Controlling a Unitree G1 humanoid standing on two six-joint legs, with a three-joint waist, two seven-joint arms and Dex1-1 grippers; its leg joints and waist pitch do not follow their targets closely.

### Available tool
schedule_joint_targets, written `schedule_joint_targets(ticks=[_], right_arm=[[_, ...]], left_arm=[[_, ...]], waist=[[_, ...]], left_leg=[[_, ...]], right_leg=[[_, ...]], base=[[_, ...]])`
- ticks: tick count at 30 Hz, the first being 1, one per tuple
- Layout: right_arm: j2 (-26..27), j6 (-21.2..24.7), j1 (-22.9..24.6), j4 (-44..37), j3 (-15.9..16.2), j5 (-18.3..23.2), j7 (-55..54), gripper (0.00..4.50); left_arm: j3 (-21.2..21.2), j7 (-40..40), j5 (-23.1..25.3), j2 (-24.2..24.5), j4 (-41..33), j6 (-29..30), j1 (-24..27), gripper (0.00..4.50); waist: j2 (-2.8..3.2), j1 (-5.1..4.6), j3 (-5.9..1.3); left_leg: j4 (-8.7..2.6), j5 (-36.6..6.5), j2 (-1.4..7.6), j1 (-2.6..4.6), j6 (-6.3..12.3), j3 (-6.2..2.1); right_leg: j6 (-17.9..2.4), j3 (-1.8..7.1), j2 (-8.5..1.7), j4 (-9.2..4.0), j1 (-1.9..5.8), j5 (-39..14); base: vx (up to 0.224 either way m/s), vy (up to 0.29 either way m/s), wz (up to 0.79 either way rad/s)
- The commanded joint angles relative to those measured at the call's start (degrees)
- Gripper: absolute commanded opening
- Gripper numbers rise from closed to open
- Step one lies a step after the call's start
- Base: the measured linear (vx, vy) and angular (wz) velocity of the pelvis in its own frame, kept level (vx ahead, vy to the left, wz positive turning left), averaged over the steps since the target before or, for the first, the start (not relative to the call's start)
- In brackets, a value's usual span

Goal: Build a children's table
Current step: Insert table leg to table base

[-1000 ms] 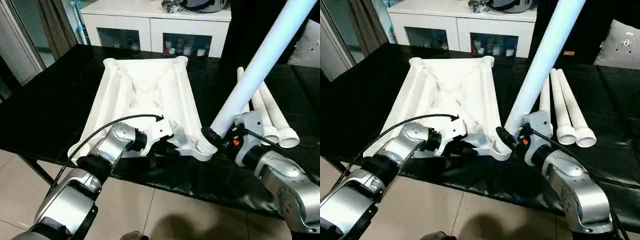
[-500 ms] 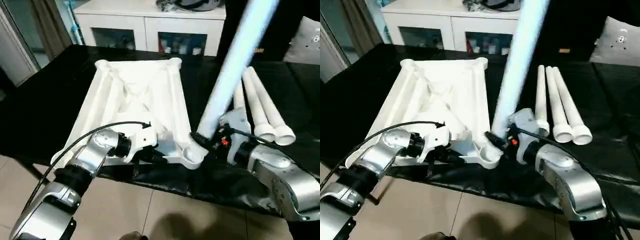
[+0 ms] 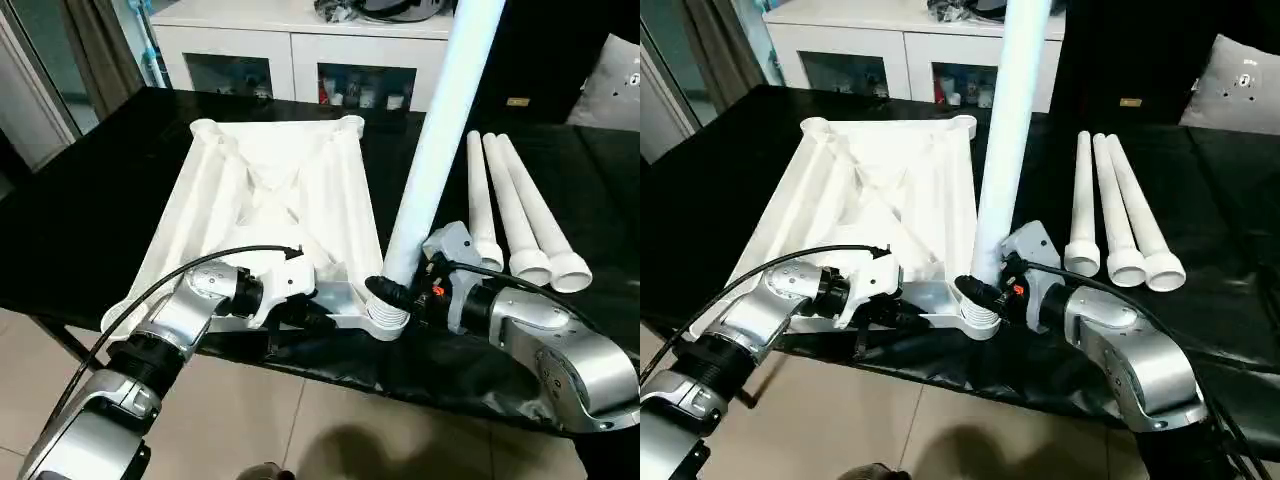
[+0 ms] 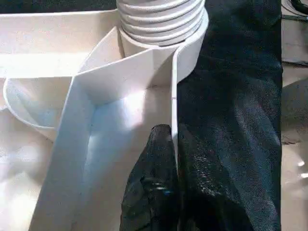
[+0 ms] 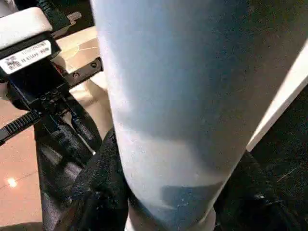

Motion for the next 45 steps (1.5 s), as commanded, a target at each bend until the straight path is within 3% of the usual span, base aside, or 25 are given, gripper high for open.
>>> schedule_joint_targets(ticks=[1, 20, 21, 22, 24, 29, 30, 37, 40, 45], right_arm=[[0.2, 1.3, -0.4, 0.8, -0.1, 0.6, 0.3, 1.90], [0.5, 1.3, -0.9, 1.1, 0.8, 0.7, 1.8, 1.90], [0.5, 1.1, -0.9, 1.3, 0.8, 0.7, 1.9, 1.90], [0.4, 0.9, -0.9, 1.4, 0.7, 0.7, 2.0, 1.90], [0.5, 0.5, -1.0, 1.7, 0.1, 0.9, 2.1, 1.90], [0.3, 0.0, -0.9, 2.2, 0.0, 0.9, 2.8, 1.90], [-0.1, 0.1, -0.9, 2.2, 0.4, 0.9, 3.4, 1.90], [-0.8, -0.8, -1.5, 4.0, 2.2, -0.2, 5.3, 1.90], [-0.4, -1.1, -1.5, 4.8, 1.8, -0.2, 4.8, 1.90], [1.3, -1.7, 0.2, 6.9, -1.8, 1.4, 3.3, 1.90]], left_arm=[[2.2, 0.9, -1.2, 0.1, -2.1, -0.1, -0.5, 0.00], [2.6, -0.4, -1.6, 1.4, -4.6, 1.6, 0.2, 0.00], [2.6, -0.5, -1.6, 1.5, -4.8, 1.7, 0.3, 0.00], [2.6, -0.6, -1.7, 1.5, -4.9, 1.7, 0.3, 0.00], [2.5, -0.8, -1.8, 1.5, -5.4, 2.0, 0.4, 0.00], [2.2, -1.5, -2.0, 1.6, -6.5, 2.4, 0.8, 0.00], [1.9, -1.7, -1.9, 1.6, -6.9, 2.4, 0.9, 0.00], [0.9, -1.9, -1.2, 1.4, -8.4, 2.5, 1.0, 0.00], [0.8, -2.0, -1.1, 1.4, -8.6, 2.5, 1.1, 0.00], [1.5, -1.6, -1.4, 1.3, -8.2, 2.6, 1.1, 0.00]], waist=[[-1.21, 0.31, -3.52], [-0.95, 0.41, -3.66], [-0.63, 0.40, -3.67], [-0.74, 0.37, -3.71], [-0.04, 0.50, -3.73], [-0.27, 0.46, -3.78], [-0.60, 0.43, -3.79], [-0.44, 0.83, -3.72], [-0.38, 0.88, -3.75], [-0.15, 0.92, -3.81]], left_leg=[[-4.00, -7.1, 7.50, 1.54, 4.06, -3.35], [-3.84, -6.5, 7.40, 1.45, 3.96, -3.38], [-3.84, -6.7, 7.46, 1.47, 3.84, -3.45], [-3.82, -6.7, 7.46, 1.47, 3.87, -3.46], [-3.82, -7.2, 7.50, 1.47, 3.62, -3.62], [-3.89, -7.8, 7.60, 1.57, 3.26, -3.61], [-3.93, -7.6, 7.56, 1.56, 3.35, -3.55], [-3.79, -7.5, 7.53, 1.63, 3.56, -3.47], [-3.75, -7.5, 7.44, 1.60, 3.29, -3.46], [-3.91, -8.5, 7.66, 1.70, 3.01, -3.60]], right_leg=[[-7.9, 4.93, -9.67, -4.96, 2.07, -6.7], [-9.3, 4.90, -9.79, -4.53, 2.29, -2.1], [-9.4, 4.88, -9.76, -4.52, 2.29, -1.9], [-9.4, 4.90, -9.74, -4.51, 2.32, -1.6], [-9.6, 4.86, -9.77, -4.41, 2.35, -1.1], [-10.2, 4.89, -9.77, -4.36, 2.45, -0.4], [-10.4, 4.85, -9.71, -4.28, 2.49, 0.0], [-10.1, 4.84, -9.66, -4.38, 2.33, -1.4], [-10.3, 4.86, -9.73, -4.39, 2.35, -1.3], [-10.4, 4.85, -9.76, -4.34, 2.30, -0.8]], base=[[0.000, 0.000, 0.00], [0.000, 0.000, 0.00], [0.000, 0.000, 0.00], [0.000, 0.000, 0.00], [0.000, 0.000, 0.00], [0.000, 0.000, 0.00], [0.000, 0.000, 0.00], [0.000, 0.000, 0.00], [0.000, 0.000, 0.00], [0.000, 0.000, 0.00]])
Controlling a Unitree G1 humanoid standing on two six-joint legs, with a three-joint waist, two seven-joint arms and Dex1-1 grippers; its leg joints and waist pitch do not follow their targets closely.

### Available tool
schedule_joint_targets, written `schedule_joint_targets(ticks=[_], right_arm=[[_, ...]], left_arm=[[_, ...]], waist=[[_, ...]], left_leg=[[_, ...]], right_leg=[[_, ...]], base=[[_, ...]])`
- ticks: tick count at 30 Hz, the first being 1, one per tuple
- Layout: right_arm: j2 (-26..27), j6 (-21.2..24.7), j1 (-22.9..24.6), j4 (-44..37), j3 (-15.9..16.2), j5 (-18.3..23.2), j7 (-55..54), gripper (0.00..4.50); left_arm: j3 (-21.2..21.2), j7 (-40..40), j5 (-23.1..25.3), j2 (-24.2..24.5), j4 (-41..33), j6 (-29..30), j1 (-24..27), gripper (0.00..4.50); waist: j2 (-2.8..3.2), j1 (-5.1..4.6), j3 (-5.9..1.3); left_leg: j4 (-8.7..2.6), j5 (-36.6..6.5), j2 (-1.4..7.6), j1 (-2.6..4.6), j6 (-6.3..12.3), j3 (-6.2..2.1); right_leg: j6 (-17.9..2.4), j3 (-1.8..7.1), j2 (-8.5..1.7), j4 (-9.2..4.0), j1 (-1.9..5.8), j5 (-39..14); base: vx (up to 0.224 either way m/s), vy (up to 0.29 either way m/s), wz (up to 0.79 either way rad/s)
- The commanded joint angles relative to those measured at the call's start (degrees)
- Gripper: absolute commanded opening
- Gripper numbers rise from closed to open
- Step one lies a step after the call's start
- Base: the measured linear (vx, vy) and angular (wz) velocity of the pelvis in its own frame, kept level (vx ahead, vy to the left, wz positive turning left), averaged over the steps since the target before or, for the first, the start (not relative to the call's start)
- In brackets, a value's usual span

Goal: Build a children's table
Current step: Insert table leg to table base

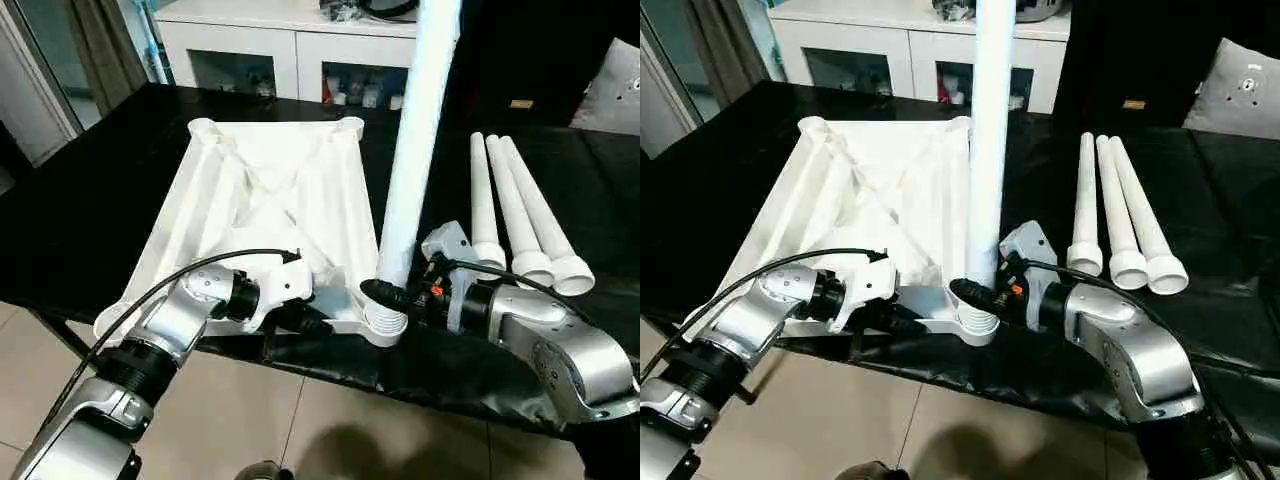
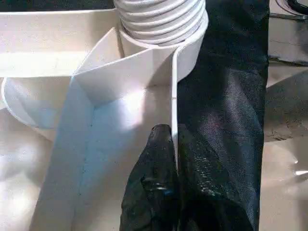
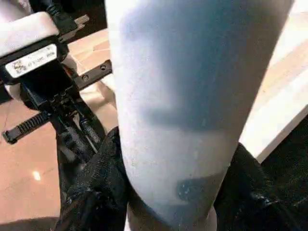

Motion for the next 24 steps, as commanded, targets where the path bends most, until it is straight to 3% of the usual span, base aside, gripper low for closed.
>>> schedule_joint_targets(ticks=[1, 4, 6, 8, 10, 11, 12, 14, 15, 22, 24], right_arm=[[0.2, -0.1, 1.5, 2.1, -1.1, -0.1, -1.4, 1.90], [0.7, -1.2, 3.6, 2.1, -2.1, 0.6, -1.5, 1.90], [1.2, -3.6, 7.9, 1.3, -2.4, 0.7, -1.5, 1.90], [1.3, -3.9, 8.6, 1.0, -2.5, 0.8, -1.6, 1.90], [1.8, -4.9, 10.2, 0.2, -2.9, 0.3, -2.4, 1.90], [2.0, -5.1, 10.7, 0.1, -3.2, 0.2, -2.6, 1.90], [2.0, -5.8, 11.5, -0.1, -3.3, -0.2, -2.9, 1.90], [1.8, -6.2, 11.8, -0.2, -3.2, -0.6, -3.0, 1.90], [1.4, -6.8, 12.4, -0.3, -2.8, -1.4, -3.1, 1.90], [-2.6, -9.8, 13.3, 0.2, 2.6, -7.2, -2.2, 1.89], [-2.9, -10.0, 12.8, 0.7, 3.6, -7.9, -1.7, 1.89]], left_arm=[[1.7, -0.2, -1.4, -0.3, -2.9, -0.5, -1.0, 0.00], [1.9, 0.1, -1.5, -0.5, -2.4, -0.5, -1.1, 0.00], [2.2, 0.7, -1.5, -1.0, -1.4, -0.8, -1.3, 0.00], [2.2, 0.8, -1.6, -1.1, -1.3, -0.8, -1.4, 0.00], [2.3, 0.9, -1.6, -1.4, -0.6, -1.0, -1.6, 0.00], [2.3, 1.0, -1.5, -1.4, -0.3, -1.1, -1.6, 0.00], [2.3, 1.1, -1.4, -1.5, 0.0, -1.3, -1.7, 0.00], [2.2, 1.1, -1.4, -1.5, 0.1, -1.3, -1.8, 0.00], [2.3, 1.1, -1.4, -1.6, 0.2, -1.3, -1.8, 0.00], [2.1, 1.0, -0.9, -2.1, 1.2, -2.0, -2.1, 0.00], [2.1, 0.9, -0.9, -2.0, 1.2, -2.1, -2.1, 0.00]], waist=[[0.07, 0.27, -3.99], [0.04, 0.29, -4.02], [0.58, 0.37, -4.05], [0.27, 0.36, -4.08], [0.30, 0.45, -3.95], [0.84, 0.46, -3.93], [0.55, 0.38, -3.86], [0.73, 0.38, -3.85], [1.11, 0.28, -3.87], [0.98, 0.22, -3.88], [1.22, 0.07, -3.83]], left_leg=[[-3.84, -8.6, 7.62, 1.65, 2.88, -3.56], [-3.88, -8.2, 7.61, 1.63, 2.93, -3.59], [-3.90, -8.8, 7.70, 1.62, 2.98, -3.67], [-3.93, -8.8, 7.59, 1.59, 3.29, -3.66], [-3.85, -9.2, 7.47, 1.49, 3.42, -3.54], [-3.92, -10.3, 7.49, 1.68, 2.92, -3.59], [-4.08, -10.8, 7.52, 1.62, 2.83, -3.71], [-4.11, -11.3, 7.54, 1.62, 2.63, -3.73], [-4.18, -11.9, 7.57, 1.69, 2.34, -3.74], [-4.08, -11.5, 7.41, 1.58, 2.91, -3.74], [-4.20, -12.5, 7.54, 1.70, 2.86, -3.83]], right_leg=[[-10.4, 4.91, -9.92, -4.48, 2.39, -0.9], [-10.3, 4.85, -9.81, -4.38, 2.40, -0.1], [-10.0, 4.88, -9.84, -4.38, 2.37, 0.9], [-10.0, 4.85, -9.83, -4.38, 2.44, 1.2], [-9.8, 4.91, -9.97, -4.68, 2.37, -0.4], [-9.3, 4.84, -9.78, -5.08, 2.24, -3.0], [-9.1, 4.82, -9.64, -5.03, 2.37, -4.0], [-8.8, 4.90, -9.76, -5.14, 2.30, -5.4], [-8.5, 4.89, -9.64, -5.28, 2.20, -5.9], [-7.9, 4.87, -9.59, -5.34, 2.29, -6.4], [-7.9, 4.88, -9.55, -5.42, 2.16, -7.3]], base=[[0.000, 0.000, 0.00], [0.000, 0.000, 0.00], [0.000, 0.000, 0.00], [0.000, 0.000, 0.00], [0.000, 0.000, 0.00], [0.000, 0.000, 0.00], [0.000, 0.000, 0.00], [0.000, 0.000, 0.00], [0.000, 0.000, 0.00], [0.000, 0.000, 0.00], [0.000, 0.000, 0.00]])
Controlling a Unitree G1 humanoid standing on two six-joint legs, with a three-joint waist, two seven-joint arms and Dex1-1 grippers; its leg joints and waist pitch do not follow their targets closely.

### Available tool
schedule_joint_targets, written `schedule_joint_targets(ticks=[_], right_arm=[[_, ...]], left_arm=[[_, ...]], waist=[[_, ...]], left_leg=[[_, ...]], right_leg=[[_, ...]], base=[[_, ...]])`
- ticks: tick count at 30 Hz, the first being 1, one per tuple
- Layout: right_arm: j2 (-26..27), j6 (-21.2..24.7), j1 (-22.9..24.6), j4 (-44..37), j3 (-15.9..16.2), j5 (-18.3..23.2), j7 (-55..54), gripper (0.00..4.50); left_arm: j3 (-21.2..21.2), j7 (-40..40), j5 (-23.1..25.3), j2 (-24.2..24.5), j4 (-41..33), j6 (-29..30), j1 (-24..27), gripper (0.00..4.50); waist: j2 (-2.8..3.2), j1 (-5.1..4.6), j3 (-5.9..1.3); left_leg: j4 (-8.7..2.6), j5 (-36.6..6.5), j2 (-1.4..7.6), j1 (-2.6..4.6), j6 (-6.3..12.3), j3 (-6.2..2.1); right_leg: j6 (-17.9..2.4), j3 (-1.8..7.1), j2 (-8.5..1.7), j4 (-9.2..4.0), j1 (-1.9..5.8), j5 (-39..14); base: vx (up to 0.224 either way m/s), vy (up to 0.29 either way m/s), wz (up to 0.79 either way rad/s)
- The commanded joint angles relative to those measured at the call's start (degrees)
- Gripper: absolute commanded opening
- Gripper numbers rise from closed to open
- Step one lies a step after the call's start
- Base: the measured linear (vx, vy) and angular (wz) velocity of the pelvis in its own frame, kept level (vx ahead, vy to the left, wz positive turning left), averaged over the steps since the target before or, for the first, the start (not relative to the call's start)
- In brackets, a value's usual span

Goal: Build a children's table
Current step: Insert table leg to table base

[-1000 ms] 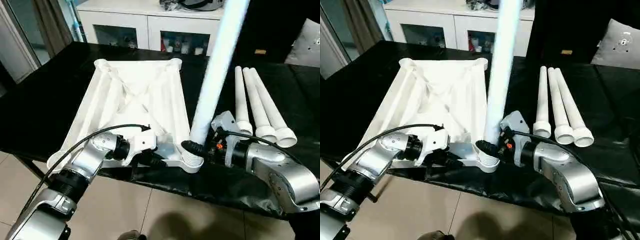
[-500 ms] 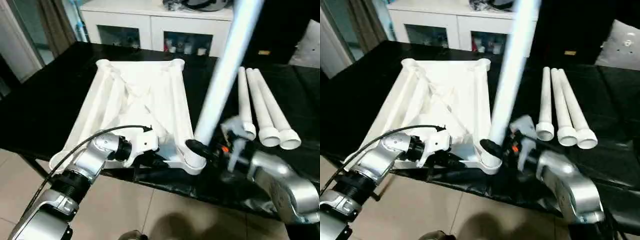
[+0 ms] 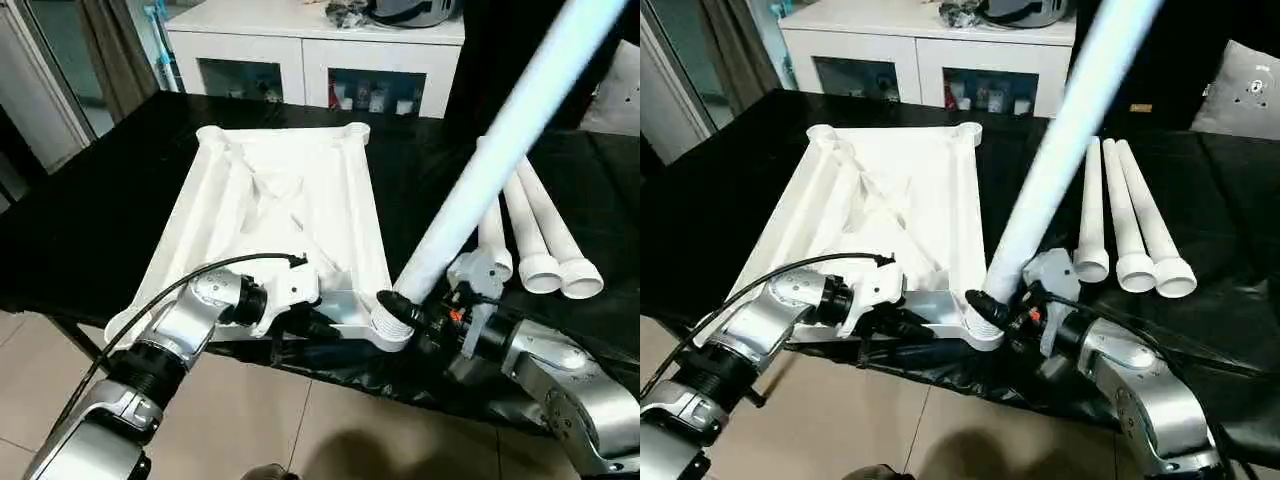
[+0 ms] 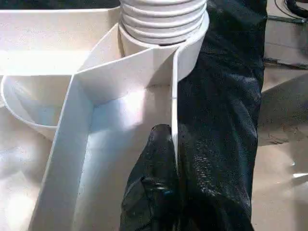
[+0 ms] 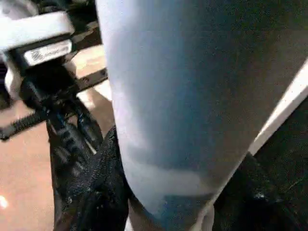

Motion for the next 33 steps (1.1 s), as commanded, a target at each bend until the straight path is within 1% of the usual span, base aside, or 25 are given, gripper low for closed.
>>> schedule_joint_targets(ticks=[1, 2, 3, 5, 6, 10, 11, 12, 13, 15, 16, 17, 18, 19, 20, 21, 22, 23, 24, 25, 27, 28, 30, 31, 33], right_arm=[[-1.4, 3.0, 2.0, 5.1, 3.1, -4.4, 0.3, 1.89], [-1.9, 3.0, 1.4, 5.7, 4.0, -4.8, 1.0, 1.89], [-2.3, 3.0, 0.9, 6.1, 4.7, -5.1, 1.7, 1.89], [-3.5, 3.4, 0.1, 6.6, 6.3, -5.0, 3.6, 1.89], [-3.9, 3.6, 0.0, 6.5, 6.7, -4.8, 4.1, 1.89], [-4.9, 4.0, -1.1, 7.7, 8.0, -4.9, 6.3, 1.89], [-4.8, 4.1, -1.1, 7.8, 7.9, -4.9, 6.5, 1.89], [-4.6, 4.3, -1.5, 8.4, 8.0, -4.9, 6.9, 1.89], [-4.5, 4.3, -2.0, 9.1, 8.2, -5.1, 7.2, 1.89], [-4.4, 4.5, -2.8, 10.0, 8.8, -5.1, 7.8, 1.89], [-4.3, 4.5, -3.6, 10.7, 9.4, -4.9, 8.1, 1.89], [-4.3, 4.7, -3.8, 10.8, 9.7, -4.8, 8.3, 1.89], [-4.2, 4.7, -4.0, 11.0, 9.9, -4.8, 8.4, 1.89], [-3.9, 4.8, -4.2, 11.2, 10.1, -4.9, 8.4, 1.89], [-3.9, 4.8, -4.2, 11.2, 10.1, -4.9, 8.4, 1.89], [-3.3, 4.9, -4.6, 11.5, 10.2, -4.9, 8.3, 1.89], [-3.2, 5.0, -4.7, 11.5, 10.2, -4.8, 8.2, 1.89], [-2.8, 5.1, -4.8, 11.6, 10.1, -4.7, 8.1, 1.89], [-2.1, 5.3, -5.2, 12.0, 10.1, -4.5, 8.0, 1.89], [-1.8, 5.5, -5.5, 12.1, 10.1, -4.4, 7.9, 1.89], [-1.0, 5.3, -6.4, 13.2, 10.3, -4.5, 8.0, 1.89], [-0.8, 5.3, -6.7, 13.5, 10.3, -4.5, 8.0, 1.89], [-0.1, 5.3, -7.4, 14.1, 10.7, -4.8, 7.8, 1.89], [0.2, 5.4, -7.7, 14.2, 10.8, -4.8, 7.8, 1.89], [0.4, 5.4, -7.9, 14.3, 10.8, -4.9, 7.8, 1.89]], left_arm=[[2.1, 0.3, -0.9, 0.1, -1.2, -1.5, -2.3, 0.00], [1.9, 0.1, -0.7, 0.3, -1.4, -1.6, -2.3, 0.00], [1.8, 0.0, -0.6, 0.4, -1.4, -1.7, -2.3, 0.00], [1.7, -0.4, -0.5, 0.4, -1.1, -2.1, -2.8, 0.00], [1.7, -0.6, -0.5, 0.4, -1.1, -2.1, -2.9, 0.00], [1.5, -1.3, -0.3, 0.1, 0.9, -3.3, -4.5, 0.00], [1.4, -1.3, -0.2, 0.0, 1.2, -3.6, -4.7, 0.00], [1.3, -1.4, -0.1, -0.2, 2.0, -4.0, -5.2, 0.00], [1.2, -1.7, -0.2, -0.6, 2.7, -4.2, -5.8, 0.00], [1.2, -1.9, -0.1, -1.1, 4.5, -4.8, -7.3, 0.00], [1.3, -2.0, 0.1, -1.6, 6.6, -5.3, -8.9, 0.00], [1.5, -2.0, 0.2, -1.8, 7.6, -5.6, -9.6, 0.00], [1.5, -1.8, 0.4, -1.9, 8.5, -5.9, -10.2, 0.00], [1.6, -1.7, 0.7, -1.9, 9.4, -6.3, -10.8, 0.00], [1.6, -1.7, 0.7, -1.9, 9.4, -6.3, -10.8, 0.00], [1.8, -1.5, 0.9, -1.5, 10.3, -6.8, -11.3, 0.00], [1.8, -1.5, 0.9, -1.4, 10.3, -6.8, -11.3, 0.00], [2.0, -1.5, 0.8, -1.1, 10.2, -6.7, -11.2, 0.00], [2.4, -1.5, 0.7, -0.6, 10.0, -6.5, -11.0, 0.00], [2.6, -1.6, 0.6, -0.2, 9.7, -6.3, -10.8, 0.00], [3.0, -2.0, 0.5, 0.4, 10.2, -6.8, -10.7, 0.00], [3.1, -2.1, 0.6, 0.7, 10.5, -7.1, -10.6, 0.00], [3.5, -2.5, 0.5, 1.5, 10.7, -7.6, -10.2, 0.00], [3.6, -2.6, 0.4, 1.7, 10.5, -7.6, -10.0, 0.00], [3.7, -2.6, 0.3, 1.9, 10.5, -7.6, -9.9, 0.00]], waist=[[-0.06, -0.09, -3.03], [-0.52, -0.16, -3.00], [-0.40, -0.09, -2.99], [-0.69, -0.12, -2.90], [-0.45, -0.06, -2.94], [-0.55, -0.25, -2.92], [-0.44, -0.29, -2.51], [-0.57, -0.26, -2.54], [-0.36, -0.28, -2.21], [-0.60, -0.45, -1.67], [-0.60, -0.45, -1.67], [-0.85, -0.63, -0.74], [-0.97, -0.76, -0.35], [-1.25, -0.86, -0.11], [-1.15, -0.78, 0.10], [-1.63, -0.81, 0.08], [-1.36, -0.76, 0.15], [-1.48, -0.84, 0.09], [-1.40, -0.90, 0.18], [-1.90, -1.02, 0.28], [-1.72, -1.11, 0.43], [-2.58, -1.26, 0.51], [-2.13, -1.24, 0.52], [-2.30, -1.47, 0.64], [-2.35, -1.58, 0.75]], left_leg=[[-4.25, -12.9, 7.50, 1.59, 2.66, -3.80], [-4.35, -13.3, 7.51, 1.59, 2.58, -3.80], [-4.23, -13.1, 7.39, 1.61, 2.49, -3.72], [-4.25, -12.9, 7.46, 1.62, 2.67, -3.70], [-4.23, -12.7, 7.55, 1.61, 2.74, -3.75], [-4.28, -11.9, 7.43, 1.55, 3.37, -3.73], [-4.33, -12.1, 7.44, 1.52, 3.54, -3.70], [-4.26, -12.8, 7.40, 1.56, 3.46, -3.70], [-4.42, -13.3, 7.43, 1.59, 3.36, -3.75], [-4.60, -16.4, 7.30, 1.93, 2.54, -3.75], [-4.60, -16.4, 7.30, 1.93, 2.54, -3.75], [-4.90, -20.6, 7.32, 2.58, 1.09, -3.94], [-4.96, -24.5, 7.31, 3.31, -0.59, -4.23], [-4.95, -26.0, 7.16, 3.58, -1.18, -4.29], [-4.98, -28.0, 7.07, 4.09, -2.16, -4.50], [-5.46, -27.4, 7.23, 3.88, -2.29, -4.68], [-5.70, -27.2, 7.36, 3.78, -2.23, -4.77], [-6.18, -26.0, 7.59, 3.53, -2.04, -4.78], [-6.63, -25.5, 7.89, 3.34, -2.12, -4.83], [-6.74, -25.5, 7.94, 3.27, -2.15, -4.77], [-6.47, -25.6, 7.74, 3.50, -2.62, -4.62], [-6.54, -25.0, 7.77, 3.33, -2.36, -4.54], [-6.52, -23.0, 7.96, 3.18, -1.94, -4.45], [-6.69, -23.2, 7.96, 3.13, -2.02, -4.45], [-6.64, -23.4, 7.95, 3.19, -2.12, -4.42]], right_leg=[[-8.0, 4.92, -9.54, -5.41, 1.88, -7.7], [-8.2, 4.99, -9.57, -5.47, 1.97, -8.3], [-8.2, 4.98, -9.67, -5.51, 1.97, -8.9], [-8.1, 4.98, -9.64, -5.64, 2.00, -9.6], [-8.0, 5.05, -9.65, -5.53, 1.96, -9.7], [-8.1, 4.99, -9.40, -5.36, 1.92, -7.2], [-8.2, 5.08, -9.55, -5.47, 1.73, -7.1], [-8.3, 5.07, -9.66, -5.63, 1.89, -8.3], [-8.2, 5.07, -9.56, -5.73, 1.69, -9.0], [-7.8, 5.15, -9.56, -6.36, 1.48, -14.2], [-7.8, 5.15, -9.56, -6.36, 1.48, -14.2], [-7.2, 5.25, -9.63, -7.12, 0.96, -21.3], [-6.6, 5.32, -9.96, -7.72, 0.75, -27.2], [-6.2, 5.30, -10.07, -8.06, 0.57, -29.9], [-5.2, 5.29, -10.31, -8.52, 0.47, -33.8], [-5.0, 5.28, -10.36, -8.60, 0.87, -33.0], [-5.2, 5.29, -10.34, -8.52, 0.93, -31.8], [-5.7, 5.20, -10.37, -8.34, 1.34, -28.8], [-6.7, 5.27, -10.24, -7.94, 1.34, -25.6], [-7.1, 5.34, -10.31, -7.89, 1.37, -24.7], [-8.4, 5.69, -10.78, -7.86, 1.24, -24.6], [-8.5, 5.73, -10.83, -7.88, 1.29, -24.6], [-9.1, 5.81, -10.88, -7.70, 1.39, -23.0], [-9.5, 5.74, -10.62, -7.49, 1.33, -22.3], [-9.8, 5.82, -10.80, -7.47, 1.33, -22.3]], base=[[0.000, 0.000, 0.00], [0.000, 0.000, 0.00], [0.000, 0.000, 0.00], [0.000, 0.000, 0.00], [0.000, 0.000, 0.00], [0.000, 0.000, 0.00], [0.000, 0.000, 0.00], [0.000, 0.000, 0.00], [0.000, 0.000, 0.00], [0.000, 0.000, 0.00], [0.000, 0.000, 0.00], [0.000, 0.000, 0.00], [0.000, 0.000, 0.00], [0.000, 0.000, 0.00], [0.000, 0.000, 0.00], [0.000, 0.000, 0.00], [0.000, 0.000, 0.00], [0.000, 0.000, 0.00], [0.000, 0.000, 0.00], [0.000, 0.000, 0.00], [0.000, 0.000, 0.00], [0.000, 0.000, 0.00], [0.000, 0.000, 0.00], [0.000, 0.000, 0.00], [0.000, 0.000, 0.00]])
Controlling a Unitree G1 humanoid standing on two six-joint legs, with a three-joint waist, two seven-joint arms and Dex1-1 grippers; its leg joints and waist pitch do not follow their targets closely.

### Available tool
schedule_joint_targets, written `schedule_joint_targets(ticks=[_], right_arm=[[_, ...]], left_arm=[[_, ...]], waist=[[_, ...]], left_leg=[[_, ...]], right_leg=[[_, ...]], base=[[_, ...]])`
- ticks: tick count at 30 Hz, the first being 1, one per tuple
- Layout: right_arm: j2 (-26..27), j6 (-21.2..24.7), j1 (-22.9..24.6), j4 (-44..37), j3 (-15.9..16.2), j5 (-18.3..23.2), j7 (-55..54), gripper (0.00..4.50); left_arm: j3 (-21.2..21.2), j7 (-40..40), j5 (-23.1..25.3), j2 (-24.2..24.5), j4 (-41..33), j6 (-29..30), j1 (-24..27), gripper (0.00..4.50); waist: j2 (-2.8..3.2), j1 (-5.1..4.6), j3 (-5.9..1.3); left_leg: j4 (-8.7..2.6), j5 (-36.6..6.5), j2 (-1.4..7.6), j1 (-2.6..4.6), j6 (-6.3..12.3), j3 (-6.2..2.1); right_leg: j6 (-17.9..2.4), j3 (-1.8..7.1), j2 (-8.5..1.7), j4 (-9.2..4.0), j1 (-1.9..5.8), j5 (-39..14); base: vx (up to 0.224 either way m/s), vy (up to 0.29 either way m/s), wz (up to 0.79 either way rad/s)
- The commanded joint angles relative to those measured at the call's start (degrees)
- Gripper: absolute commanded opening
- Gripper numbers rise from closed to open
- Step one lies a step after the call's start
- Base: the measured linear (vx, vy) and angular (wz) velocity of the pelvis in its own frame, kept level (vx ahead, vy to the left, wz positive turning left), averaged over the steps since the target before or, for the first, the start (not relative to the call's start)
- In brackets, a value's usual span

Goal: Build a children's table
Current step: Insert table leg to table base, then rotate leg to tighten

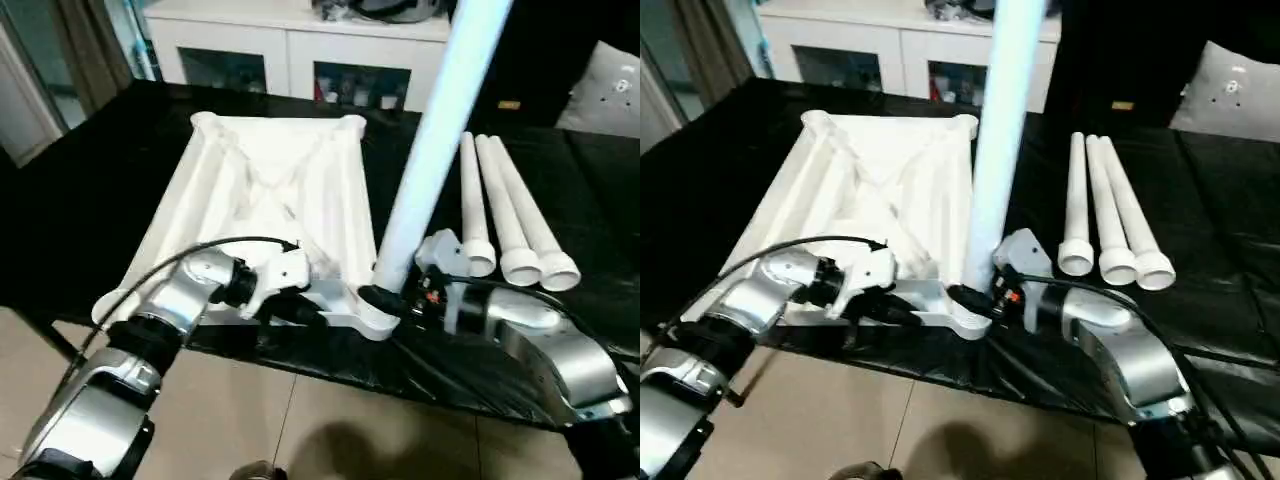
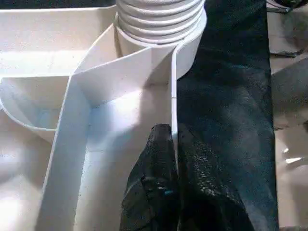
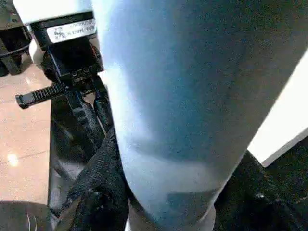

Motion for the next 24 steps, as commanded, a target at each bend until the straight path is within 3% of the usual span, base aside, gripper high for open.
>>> schedule_joint_targets(ticks=[1, 5, 8, 9, 10, 11, 12, 15, 17, 18, 20, 24], right_arm=[[0.5, 4.7, 2.9, 5.5, 5.9, -2.3, 1.0, 1.89], [1.4, 4.3, 2.4, 6.3, 5.3, -2.8, -0.1, 1.89], [3.1, 4.5, 2.1, 7.2, 3.5, -3.6, -4.4, 1.89], [4.4, 4.5, 2.1, 7.8, 2.6, -4.6, -7.7, 1.89], [5.0, 4.4, 2.0, 8.3, 2.3, -5.0, -9.1, 1.89], [5.8, 4.2, 1.9, 8.8, 1.8, -5.3, -10.7, 1.89], [5.9, 4.2, 1.9, 8.8, 1.8, -5.3, -10.7, 1.89], [9.8, 4.2, 0.1, 12.3, -0.9, -5.9, -16.7, 1.89], [13.0, 3.2, -2.5, 16.3, -2.0, -6.6, -20.9, 1.89], [13.6, 2.9, -3.0, 17.1, -2.0, -6.8, -21.6, 1.89], [14.4, 3.2, -3.5, 17.3, -1.8, -6.6, -21.9, 1.89], [14.7, 3.6, -3.7, 17.3, -1.7, -6.2, -21.4, 1.89]], left_arm=[[3.2, 1.9, -0.8, 0.7, -1.8, -0.7, -2.2, 0.00], [3.9, 3.3, -1.0, 1.6, -5.3, 1.9, -0.1, 0.00], [6.6, 7.6, -2.5, 2.6, -13.4, 9.4, 4.5, 0.00], [8.9, 11.1, -3.8, 2.4, -21.0, 16.3, 8.2, 0.00], [9.4, 12.5, -3.9, 2.0, -23.9, 18.7, 9.6, 0.00], [9.7, 13.9, -3.8, 1.5, -27.0, 21.1, 11.2, 0.00], [9.7, 13.9, -3.8, 1.5, -27.1, 21.2, 11.2, 0.00], [9.2, 17.7, -3.7, -1.4, -37.8, 28.9, 16.1, 0.00], [5.6, 20.0, -1.6, -4.6, -45.5, 33.5, 19.7, 0.00], [4.7, 20.7, -0.9, -5.3, -47.0, 34.6, 20.3, 0.00], [3.5, 22.8, 1.2, -6.2, -46.9, 35.3, 20.0, 0.00], [2.5, 25.4, 2.2, -6.5, -47.1, 37.2, 18.6, 0.00]], waist=[[-0.08, 0.07, -1.78], [-0.13, 0.02, -1.67], [-0.31, -0.17, -1.89], [-0.28, -0.55, -1.86], [-0.30, -0.72, -2.12], [-0.25, -0.85, -2.19], [-0.23, -1.19, -2.14], [-0.33, -1.20, -2.11], [-0.43, -1.32, -2.05], [-0.45, -1.41, -2.22], [-0.36, -1.34, -2.01], [-0.25, -0.94, -2.05]], left_leg=[[-5.50, -23.3, 7.96, 1.30, -2.00, -4.53], [-5.77, -22.7, 8.23, 1.15, -2.22, -4.59], [-5.86, -21.9, 8.22, 0.97, -2.49, -4.56], [-5.95, -20.6, 8.15, 0.48, -2.54, -4.56], [-5.90, -19.1, 8.10, 0.20, -2.21, -4.56], [-5.84, -17.1, 7.92, 0.16, -1.27, -4.31], [-5.59, -16.2, 7.61, 0.13, -0.50, -3.98], [-5.18, -15.1, 7.37, 0.16, 0.45, -3.78], [-5.20, -13.8, 7.30, -0.11, 1.14, -3.75], [-5.26, -13.5, 7.65, 0.00, 0.98, -3.85], [-5.12, -14.7, 7.28, 0.37, 1.15, -3.62], [-5.42, -17.4, 7.48, 0.71, -0.11, -3.78]], right_leg=[[-10.0, 6.03, -10.70, -6.21, -0.18, -22.4], [-10.3, 6.14, -10.64, -6.03, -0.29, -22.3], [-11.3, 6.13, -10.81, -5.68, -0.13, -21.0], [-11.8, 6.04, -10.70, -5.28, 0.08, -19.6], [-11.8, 5.95, -10.65, -5.14, 0.41, -18.4], [-11.7, 5.87, -10.19, -5.21, 0.23, -16.5], [-11.9, 5.87, -10.00, -5.32, 0.06, -15.5], [-11.9, 5.88, -10.08, -5.66, 0.20, -17.3], [-11.2, 5.81, -9.75, -5.79, 0.26, -17.5], [-11.2, 5.86, -9.85, -5.61, 0.43, -16.7], [-10.3, 5.87, -9.42, -6.12, -0.04, -19.1], [-9.4, 5.97, -9.38, -6.18, -0.23, -20.6]], base=[[0.000, 0.000, 0.00], [0.000, 0.000, 0.00], [0.000, 0.000, 0.00], [0.000, 0.000, 0.00], [0.000, 0.000, 0.00], [0.000, 0.000, 0.00], [0.000, 0.000, 0.00], [0.000, 0.000, 0.00], [0.000, 0.000, 0.00], [0.000, 0.000, 0.00], [0.000, 0.000, 0.00], [0.000, 0.000, 0.00]])
